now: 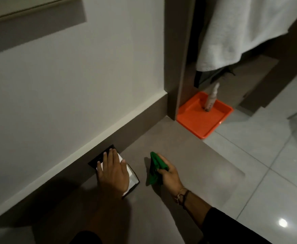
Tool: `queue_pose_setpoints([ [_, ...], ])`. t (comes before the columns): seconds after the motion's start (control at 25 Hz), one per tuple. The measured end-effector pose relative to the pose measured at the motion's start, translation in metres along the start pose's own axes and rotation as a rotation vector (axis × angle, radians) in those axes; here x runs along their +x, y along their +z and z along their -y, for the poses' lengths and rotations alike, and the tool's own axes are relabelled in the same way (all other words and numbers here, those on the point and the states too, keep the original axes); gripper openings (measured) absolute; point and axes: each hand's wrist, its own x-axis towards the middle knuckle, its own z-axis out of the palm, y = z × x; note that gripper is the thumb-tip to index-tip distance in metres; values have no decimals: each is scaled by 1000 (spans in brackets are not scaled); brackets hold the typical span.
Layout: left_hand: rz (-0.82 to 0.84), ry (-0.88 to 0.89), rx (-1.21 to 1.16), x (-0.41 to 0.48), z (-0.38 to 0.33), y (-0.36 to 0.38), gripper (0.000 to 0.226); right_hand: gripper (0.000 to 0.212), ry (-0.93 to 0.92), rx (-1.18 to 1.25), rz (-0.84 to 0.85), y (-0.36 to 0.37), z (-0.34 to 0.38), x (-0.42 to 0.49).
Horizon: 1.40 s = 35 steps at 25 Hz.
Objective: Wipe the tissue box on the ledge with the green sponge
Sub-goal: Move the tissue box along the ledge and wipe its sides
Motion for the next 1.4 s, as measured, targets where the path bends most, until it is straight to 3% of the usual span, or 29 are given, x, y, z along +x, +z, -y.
queue_pose_setpoints([
  [0.16, 119, 546, 29, 24, 21, -3, 64, 65, 17, 96, -46, -1, -26, -21],
  [0.28, 72, 739, 4, 36, 27, -5, 52, 65, 10, 122, -74, 7, -37, -32],
  [0.44, 154, 611, -13, 41, 29, -1, 59, 58, -64, 92, -18, 33, -27, -25],
  [0.64, 121, 634, -20, 41, 29, -1, 63, 58, -168, -16, 80, 73, -9, 0],
  [0.8, 100, 669, -24, 39, 30, 1, 55, 68, -251, -206, 61, 74, -48, -46],
  [0.92, 83, 695, -16, 41, 33, 3, 54, 74, -275, -195, 46, 80, -71, -75],
  [1.04, 32, 735, -15, 41, 33, 5, 53, 58, -210, -109, 14, 84, -48, -15],
  [1.16, -1, 779, -13, 45, 34, 8, 50, 57, -63, 50, -22, 78, -12, 44],
  [1.24, -17, 809, 9, 49, 36, 9, 50, 54, -57, 88, 35, 77, -12, 34],
  [1.4, -17, 823, 32, 41, 40, 11, 50, 63, -145, -169, 48, 79, -58, -47],
])
